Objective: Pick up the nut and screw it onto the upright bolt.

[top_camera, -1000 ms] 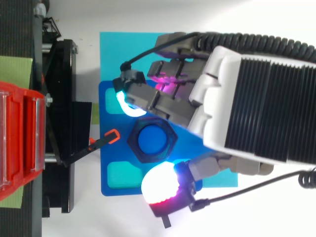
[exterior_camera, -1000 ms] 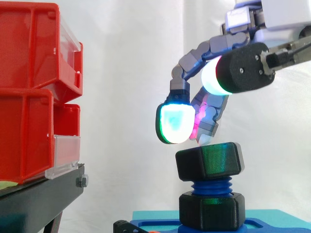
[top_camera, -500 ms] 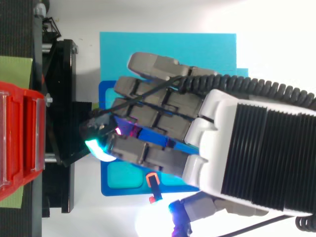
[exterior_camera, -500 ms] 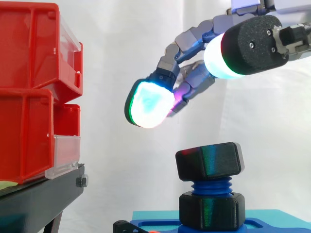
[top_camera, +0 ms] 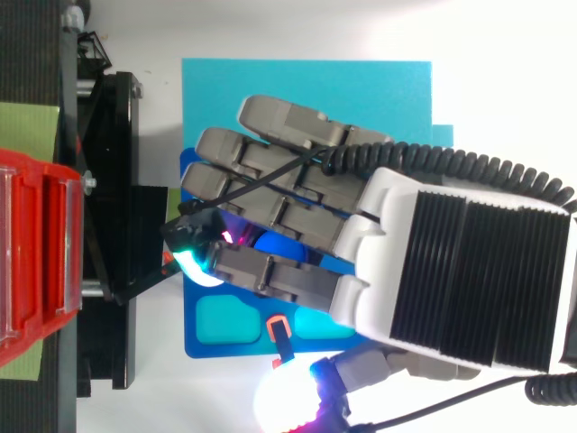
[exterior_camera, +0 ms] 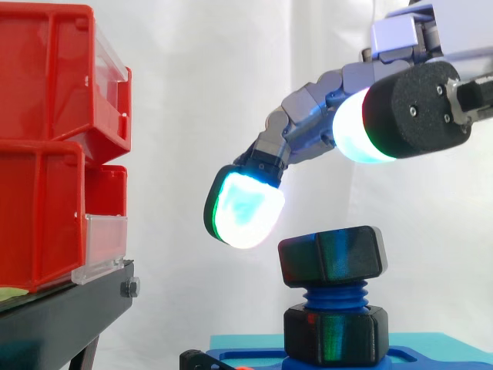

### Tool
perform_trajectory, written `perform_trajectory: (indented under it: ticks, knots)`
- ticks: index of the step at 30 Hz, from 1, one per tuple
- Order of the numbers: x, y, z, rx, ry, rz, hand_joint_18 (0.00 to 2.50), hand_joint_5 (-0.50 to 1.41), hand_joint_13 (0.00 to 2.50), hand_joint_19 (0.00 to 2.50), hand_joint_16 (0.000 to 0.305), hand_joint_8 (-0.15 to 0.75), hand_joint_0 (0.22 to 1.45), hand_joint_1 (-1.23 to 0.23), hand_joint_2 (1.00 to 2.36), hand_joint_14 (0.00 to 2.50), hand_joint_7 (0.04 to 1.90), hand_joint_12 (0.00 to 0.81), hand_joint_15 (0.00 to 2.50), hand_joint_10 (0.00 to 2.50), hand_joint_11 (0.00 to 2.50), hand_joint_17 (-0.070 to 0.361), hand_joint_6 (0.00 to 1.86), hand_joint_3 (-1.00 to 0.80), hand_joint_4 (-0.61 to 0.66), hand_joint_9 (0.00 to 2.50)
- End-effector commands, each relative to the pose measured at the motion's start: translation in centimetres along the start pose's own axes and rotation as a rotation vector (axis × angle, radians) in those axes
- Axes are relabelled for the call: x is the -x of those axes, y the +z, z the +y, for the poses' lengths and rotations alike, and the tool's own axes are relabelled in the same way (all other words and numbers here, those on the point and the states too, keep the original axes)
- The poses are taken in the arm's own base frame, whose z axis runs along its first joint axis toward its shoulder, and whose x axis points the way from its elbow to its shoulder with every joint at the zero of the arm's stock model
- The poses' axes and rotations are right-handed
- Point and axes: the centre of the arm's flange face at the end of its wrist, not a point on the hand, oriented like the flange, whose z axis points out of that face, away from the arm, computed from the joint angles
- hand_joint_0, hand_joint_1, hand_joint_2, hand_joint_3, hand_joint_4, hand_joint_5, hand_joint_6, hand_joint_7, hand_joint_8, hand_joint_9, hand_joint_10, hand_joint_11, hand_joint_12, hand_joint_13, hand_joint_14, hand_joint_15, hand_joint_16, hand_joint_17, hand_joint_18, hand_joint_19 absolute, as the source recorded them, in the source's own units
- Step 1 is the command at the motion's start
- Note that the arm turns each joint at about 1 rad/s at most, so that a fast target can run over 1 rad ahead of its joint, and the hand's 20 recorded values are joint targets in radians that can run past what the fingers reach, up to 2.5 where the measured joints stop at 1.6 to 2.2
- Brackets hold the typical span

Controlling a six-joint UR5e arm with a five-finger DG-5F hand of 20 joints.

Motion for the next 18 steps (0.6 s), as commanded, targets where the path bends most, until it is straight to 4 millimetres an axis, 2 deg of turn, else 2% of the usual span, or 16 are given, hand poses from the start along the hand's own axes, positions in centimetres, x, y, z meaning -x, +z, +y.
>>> perform_trajectory:
  ticks: [1,5,13,18]
  knots:
    - [-0.3,-0.1,-0.4,-0.002,-0.006,0.015,0.0,-0.18,0.13,0.0,0.042,0.173,0.43,-0.2,1.0,0.0,0.61,0.335,0.0,0.0,0.0,0.094,0.5,-0.5,0.11,0.2]
    - [-0.4,-0.3,-0.8,-0.005,-0.015,0.04,0.0,-0.16,0.16,0.0,0.04,0.183,0.43,-0.2,1.0,0.0,0.68,0.336,0.0,0.0,0.0,0.091,0.5,-0.5,0.14,0.24]
    - [-0.6,-0.5,-1.7,-0.017,-0.022,0.064,0.0,-0.1,0.27,0.0,0.037,0.214,0.45,-0.21,1.0,0.0,1.03,0.328,0.0,0.0,0.0,0.083,0.5,-0.5,0.27,0.35]
    - [-0.5,-0.5,-2.9,-0.029,-0.037,0.076,0.0,-0.08,0.32,0.0,0.034,0.226,0.45,-0.22,1.0,0.0,1.17,0.322,0.0,0.0,0.0,0.077,0.5,-0.5,0.27,0.41]
